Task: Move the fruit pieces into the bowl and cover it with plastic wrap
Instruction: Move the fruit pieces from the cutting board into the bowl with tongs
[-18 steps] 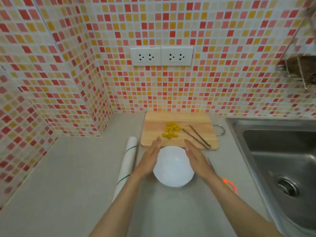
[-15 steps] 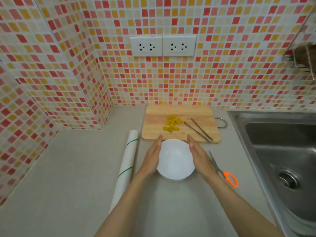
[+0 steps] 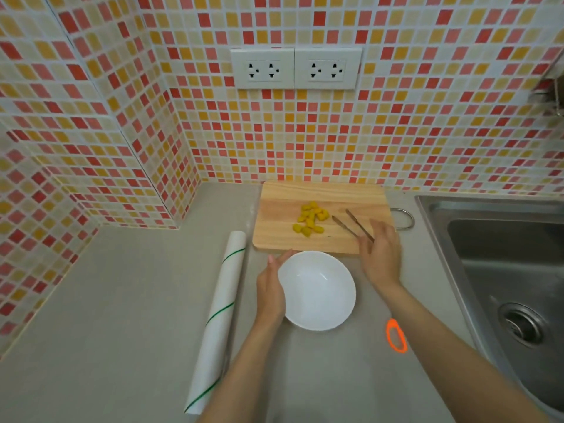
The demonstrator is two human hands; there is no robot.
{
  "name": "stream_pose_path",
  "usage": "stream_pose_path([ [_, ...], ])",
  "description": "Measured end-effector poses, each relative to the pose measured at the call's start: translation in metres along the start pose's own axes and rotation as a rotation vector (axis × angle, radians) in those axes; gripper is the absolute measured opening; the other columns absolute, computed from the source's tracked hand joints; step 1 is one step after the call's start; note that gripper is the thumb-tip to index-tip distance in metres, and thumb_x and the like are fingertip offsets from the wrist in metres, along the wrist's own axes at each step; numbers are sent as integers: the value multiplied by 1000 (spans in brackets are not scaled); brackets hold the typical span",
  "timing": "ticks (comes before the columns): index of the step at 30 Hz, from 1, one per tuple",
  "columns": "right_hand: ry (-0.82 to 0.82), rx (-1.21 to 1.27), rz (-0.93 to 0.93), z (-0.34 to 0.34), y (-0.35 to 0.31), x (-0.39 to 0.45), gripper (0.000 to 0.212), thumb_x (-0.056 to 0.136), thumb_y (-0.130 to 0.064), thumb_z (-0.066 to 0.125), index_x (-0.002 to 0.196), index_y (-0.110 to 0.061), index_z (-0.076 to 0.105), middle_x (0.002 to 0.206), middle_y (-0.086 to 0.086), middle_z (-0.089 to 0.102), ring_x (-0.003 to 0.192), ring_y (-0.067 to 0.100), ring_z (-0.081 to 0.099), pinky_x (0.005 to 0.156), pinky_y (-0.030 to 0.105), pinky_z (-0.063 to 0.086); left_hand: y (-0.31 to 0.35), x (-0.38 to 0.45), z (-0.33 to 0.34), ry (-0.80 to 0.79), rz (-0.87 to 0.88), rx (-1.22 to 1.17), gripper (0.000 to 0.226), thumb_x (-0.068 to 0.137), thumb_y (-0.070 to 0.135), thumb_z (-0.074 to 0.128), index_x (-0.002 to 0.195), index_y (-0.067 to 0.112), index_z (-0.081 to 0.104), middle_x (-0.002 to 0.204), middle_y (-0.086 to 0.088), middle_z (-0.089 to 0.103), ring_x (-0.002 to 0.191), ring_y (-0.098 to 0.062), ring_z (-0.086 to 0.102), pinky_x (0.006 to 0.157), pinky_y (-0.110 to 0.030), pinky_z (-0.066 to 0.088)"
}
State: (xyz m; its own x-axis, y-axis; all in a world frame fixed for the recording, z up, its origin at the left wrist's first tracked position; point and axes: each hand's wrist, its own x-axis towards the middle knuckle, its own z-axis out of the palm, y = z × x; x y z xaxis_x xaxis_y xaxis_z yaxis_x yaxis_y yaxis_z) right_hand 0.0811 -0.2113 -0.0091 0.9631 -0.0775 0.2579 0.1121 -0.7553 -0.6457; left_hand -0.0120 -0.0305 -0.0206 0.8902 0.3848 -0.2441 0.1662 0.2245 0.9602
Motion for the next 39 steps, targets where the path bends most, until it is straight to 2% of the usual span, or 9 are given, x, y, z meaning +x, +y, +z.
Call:
stream_pose_path([
  [3,-144,-243,107,3,12,27,54,87,-29,58,130,-1,42,132,23,44,122,39,38,100,46,32,0,1,0,5,-15,-10,51,101,39,23,105,24,72,110,7,71,100,-4,65,86,-26,49],
  [6,-208,-322,61,8,19,38,43,84,-30,62,117,-3,55,120,21,51,115,38,43,94,44,37,2,2,1,12,-16,1,50,101,38,23,95,32,73,103,14,72,92,3,67,79,-19,50],
  [12,-251,-8,-87,8,15,38,33,86,-14,60,118,-6,60,106,15,54,97,29,55,79,32,42,-1,10,1,5,-28,-22,53,102,35,19,106,25,71,112,11,69,99,4,64,82,-15,50],
  [16,-339,-115,-260,19,9,29,35,85,-18,62,119,-8,60,103,13,55,97,27,54,77,35,46,-2,11,4,20,-26,-31,53,102,35,18,104,27,70,111,10,69,96,5,65,79,-11,51],
  [20,-304,-157,-255,26,4,30,32,87,-21,60,116,-10,62,101,11,57,100,27,51,75,38,48,-1,11,4,25,-44,-39,56,101,38,17,105,27,72,114,6,70,104,-7,64,91,-29,49],
  [27,-297,-76,-193,30,-8,32,22,88,-21,57,105,-14,70,92,7,60,90,25,55,66,34,43,-1,11,5,38,-53,-36,55,101,39,19,102,30,73,109,12,71,100,-3,66,85,-25,50],
  [33,-250,145,-278,-5,-15,11,23,85,-9,63,106,-8,70,85,8,61,77,24,60,66,38,49,-1,10,5,36,-47,-57,54,101,38,19,103,28,72,115,7,69,108,-10,63,94,-32,48],
  [36,-371,172,-399,-30,-14,-10,28,84,-11,64,112,-13,67,86,-1,57,82,16,57,70,27,47,-1,11,5,20,-46,-65,54,101,37,19,106,25,71,113,6,70,104,-7,65,91,-26,51],
  [39,-503,55,-493,-44,-11,-23,36,84,-17,64,120,-17,62,92,-8,53,91,12,54,74,28,47,-1,12,5,4,-37,-76,53,101,36,19,108,22,70,113,5,70,102,-2,65,87,-19,52],
])
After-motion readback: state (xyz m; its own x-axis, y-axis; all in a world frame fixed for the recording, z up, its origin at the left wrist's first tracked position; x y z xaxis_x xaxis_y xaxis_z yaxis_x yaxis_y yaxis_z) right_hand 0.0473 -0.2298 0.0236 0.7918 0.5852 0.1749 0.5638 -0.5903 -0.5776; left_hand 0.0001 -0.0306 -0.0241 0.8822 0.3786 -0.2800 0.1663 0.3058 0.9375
